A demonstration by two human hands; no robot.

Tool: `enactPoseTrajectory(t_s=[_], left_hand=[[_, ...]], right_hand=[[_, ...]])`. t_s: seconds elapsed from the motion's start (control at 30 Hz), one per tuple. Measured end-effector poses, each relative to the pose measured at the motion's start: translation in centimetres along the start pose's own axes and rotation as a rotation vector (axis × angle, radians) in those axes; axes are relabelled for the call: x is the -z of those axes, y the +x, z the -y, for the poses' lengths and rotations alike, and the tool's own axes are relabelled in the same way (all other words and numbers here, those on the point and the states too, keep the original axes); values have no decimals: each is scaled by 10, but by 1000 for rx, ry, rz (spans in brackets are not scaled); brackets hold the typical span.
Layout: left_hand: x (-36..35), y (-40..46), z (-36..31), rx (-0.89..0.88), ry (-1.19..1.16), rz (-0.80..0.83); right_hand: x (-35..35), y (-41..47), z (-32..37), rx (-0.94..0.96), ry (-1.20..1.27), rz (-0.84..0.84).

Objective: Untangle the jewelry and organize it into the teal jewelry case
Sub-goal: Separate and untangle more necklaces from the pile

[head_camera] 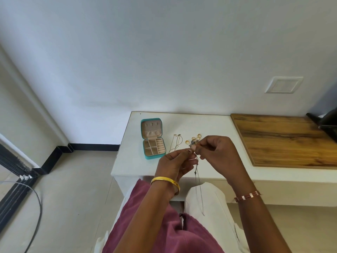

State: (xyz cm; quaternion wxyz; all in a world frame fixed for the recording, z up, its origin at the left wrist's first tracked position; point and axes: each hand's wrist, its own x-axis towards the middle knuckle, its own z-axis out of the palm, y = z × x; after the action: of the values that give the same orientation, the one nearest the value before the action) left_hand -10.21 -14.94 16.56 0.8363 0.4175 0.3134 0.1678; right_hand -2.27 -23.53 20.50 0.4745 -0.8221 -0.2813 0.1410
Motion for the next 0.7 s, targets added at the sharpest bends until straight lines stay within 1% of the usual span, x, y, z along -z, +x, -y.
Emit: enactPoseTrajectory(t_s=[0.07, 0.2, 0.3, 0.53, 0.7], left_hand=[[0, 0, 1, -20, 18, -29], [1, 2, 4, -89, 81, -70], [2, 2, 4, -129, 123, -89], [-1, 1, 5, -219, 193, -130], [-1, 2, 4, -319, 268, -152]], right_hand=[[-3, -1, 0, 25, -104, 2], [-10, -2, 1, 63, -301, -70], [-14, -4, 4, 72, -411, -94], [-17, -6, 5, 59, -417, -95], [-16, -4, 3, 5, -271, -68]])
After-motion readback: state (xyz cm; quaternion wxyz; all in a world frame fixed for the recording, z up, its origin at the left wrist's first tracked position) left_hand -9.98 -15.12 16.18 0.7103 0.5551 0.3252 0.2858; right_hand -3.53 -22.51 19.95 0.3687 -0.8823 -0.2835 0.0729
